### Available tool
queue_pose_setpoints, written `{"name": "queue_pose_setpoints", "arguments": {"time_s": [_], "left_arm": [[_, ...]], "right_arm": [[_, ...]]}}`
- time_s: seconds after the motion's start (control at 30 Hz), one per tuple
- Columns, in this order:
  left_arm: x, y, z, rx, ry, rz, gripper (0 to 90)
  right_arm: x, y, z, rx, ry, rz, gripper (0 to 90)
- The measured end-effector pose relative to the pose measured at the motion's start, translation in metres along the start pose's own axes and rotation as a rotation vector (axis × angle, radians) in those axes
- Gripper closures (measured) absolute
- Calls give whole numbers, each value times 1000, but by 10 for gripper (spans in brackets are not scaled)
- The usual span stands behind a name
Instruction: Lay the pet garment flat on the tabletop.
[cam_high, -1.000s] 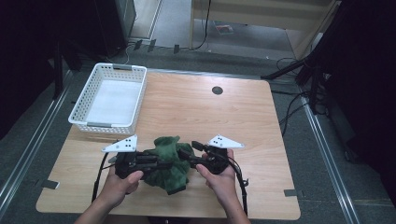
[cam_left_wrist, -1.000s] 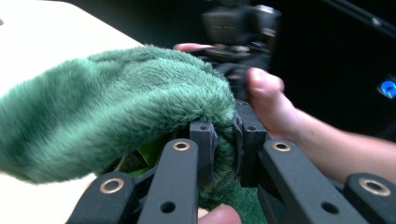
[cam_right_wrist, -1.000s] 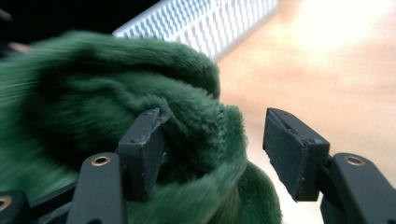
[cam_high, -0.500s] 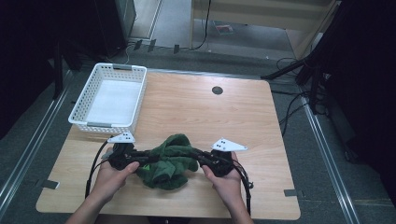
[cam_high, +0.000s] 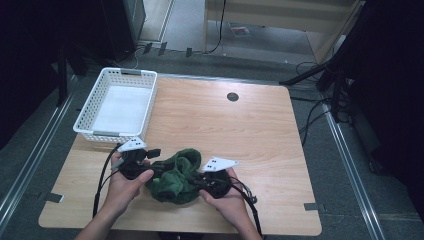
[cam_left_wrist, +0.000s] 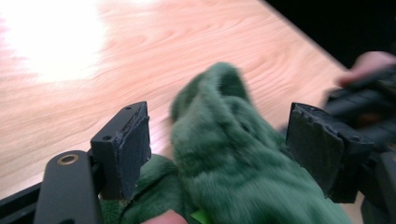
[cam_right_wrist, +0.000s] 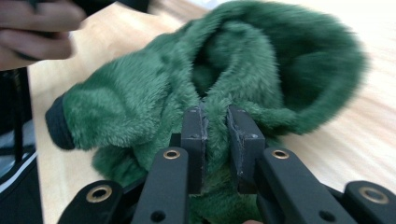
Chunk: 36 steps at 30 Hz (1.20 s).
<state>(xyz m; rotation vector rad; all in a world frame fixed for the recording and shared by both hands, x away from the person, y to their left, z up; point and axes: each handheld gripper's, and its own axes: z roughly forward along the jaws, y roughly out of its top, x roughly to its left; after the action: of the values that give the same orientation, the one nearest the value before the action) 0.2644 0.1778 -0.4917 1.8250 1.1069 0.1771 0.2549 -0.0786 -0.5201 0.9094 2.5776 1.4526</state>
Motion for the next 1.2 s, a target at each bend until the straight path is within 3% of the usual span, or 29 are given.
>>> {"name": "queue_pose_setpoints", "arguments": {"time_s": [0.03, 0.07, 0.13, 0.2, 0.3, 0.4, 0.43, 0.5, 0.53, 0.6, 0.67, 0.73, 0.77, 0.8, 0.87, 0.9, 0.93, 1.0, 1.03, 1.07, 1.2], "left_arm": [[1, -4, 7, 15, 51, 4, 241], [1, -4, 7, 15, 51, 4, 271], [6, -11, 12, 35, 95, 20, 413], [12, -14, 10, 51, 83, 36, 597], [21, -14, 2, 51, 56, 25, 700], [26, -13, -2, 36, 27, 6, 704], [27, -13, -3, 22, -6, 4, 703], [26, -12, -3, 21, -14, 4, 684], [23, -12, 0, 18, -30, 0, 669], [21, -13, 3, 12, -43, -14, 621], [18, -11, 5, -18, -69, -50, 472], [15, -10, 6, -42, -77, -63, 371], [11, -9, 6, -62, -85, -67, 340], [4, -9, 8, -67, -88, -51, 318], [-2, -11, 14, -41, -53, -13, 314], [-2, -11, 14, -41, -53, -13, 321], [-4, -14, 21, -3, -11, 16, 354], [-2, -17, 24, 27, 23, 53, 512], [-2, -17, 24, 27, 23, 53, 639], [2, -19, 23, 41, 17, 45, 699], [13, -18, 15, 44, 12, 21, 778]], "right_arm": [[3, 0, 2, 10, 12, -10, 784], [3, 0, 2, 10, 12, -10, 784], [13, -1, 10, 44, 42, -57, 774], [16, -2, 11, 64, 33, -83, 755], [10, -2, 6, 61, 4, -69, 710], [3, -2, -2, 29, 2, -38, 657], [-8, 0, -14, -32, 12, 16, 627], [-11, 0, -17, -62, 15, 36, 610], [-21, 3, -27, -140, 2, 111, 555], [-27, 4, -29, -183, -26, 181, 516], [-32, 4, -26, -177, -85, 248, 456], [-34, 3, -18, -141, -127, 276, 400], [-34, 3, -12, -108, -177, 291, 402], [-35, 1, -8, -86, -196, 311, 403], [-37, -1, 0, -53, -206, 348, 425], [-38, -2, 4, -38, -209, 353, 460], [-38, -3, 7, -29, -203, 351, 476], [-37, -3, 11, -29, -183, 334, 477], [-37, -3, 11, -29, -183, 334, 477], [-35, -2, 11, -34, -197, 328, 459], [-36, -3, 12, -38, -209, 346, 419]]}}
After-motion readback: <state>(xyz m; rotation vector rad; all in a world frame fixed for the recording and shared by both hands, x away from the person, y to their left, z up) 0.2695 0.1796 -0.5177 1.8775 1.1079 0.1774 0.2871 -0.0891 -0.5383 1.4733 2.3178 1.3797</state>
